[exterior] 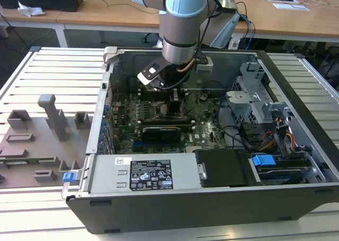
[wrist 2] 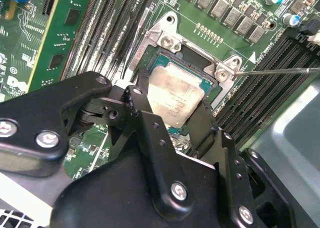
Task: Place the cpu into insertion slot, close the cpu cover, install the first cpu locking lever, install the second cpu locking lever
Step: 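Place the cpu into insertion slot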
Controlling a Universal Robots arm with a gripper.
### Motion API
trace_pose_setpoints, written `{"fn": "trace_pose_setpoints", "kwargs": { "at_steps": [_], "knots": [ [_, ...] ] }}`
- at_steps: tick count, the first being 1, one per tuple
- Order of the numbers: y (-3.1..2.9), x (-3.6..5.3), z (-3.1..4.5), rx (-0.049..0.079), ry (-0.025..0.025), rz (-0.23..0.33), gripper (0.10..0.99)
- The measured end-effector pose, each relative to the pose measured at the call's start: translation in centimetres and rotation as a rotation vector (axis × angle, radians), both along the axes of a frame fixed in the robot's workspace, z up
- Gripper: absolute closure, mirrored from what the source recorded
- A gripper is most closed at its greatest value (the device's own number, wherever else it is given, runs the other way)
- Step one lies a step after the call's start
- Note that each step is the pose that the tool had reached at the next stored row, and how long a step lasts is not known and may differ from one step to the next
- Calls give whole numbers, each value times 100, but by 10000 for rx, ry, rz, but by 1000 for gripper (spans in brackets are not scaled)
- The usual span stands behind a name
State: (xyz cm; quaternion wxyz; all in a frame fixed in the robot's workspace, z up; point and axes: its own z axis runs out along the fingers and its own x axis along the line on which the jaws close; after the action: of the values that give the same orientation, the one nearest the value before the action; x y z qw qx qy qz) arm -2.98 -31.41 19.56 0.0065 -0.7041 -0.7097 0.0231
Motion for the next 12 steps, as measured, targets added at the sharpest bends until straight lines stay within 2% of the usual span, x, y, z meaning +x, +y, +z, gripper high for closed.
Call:
{"fn": "trace_pose_setpoints", "kwargs": {
  "at_steps": [1, 5, 10, 12],
  "knots": [
    [-3, -2, 5, -13, 9, 0, 471],
    [-3, -2, 26, -16, 10, -1, 471],
    [-3, -2, 139, -14, 9, -1, 471],
    [-3, -2, 208, -14, 9, -1, 616]
  ]
}}
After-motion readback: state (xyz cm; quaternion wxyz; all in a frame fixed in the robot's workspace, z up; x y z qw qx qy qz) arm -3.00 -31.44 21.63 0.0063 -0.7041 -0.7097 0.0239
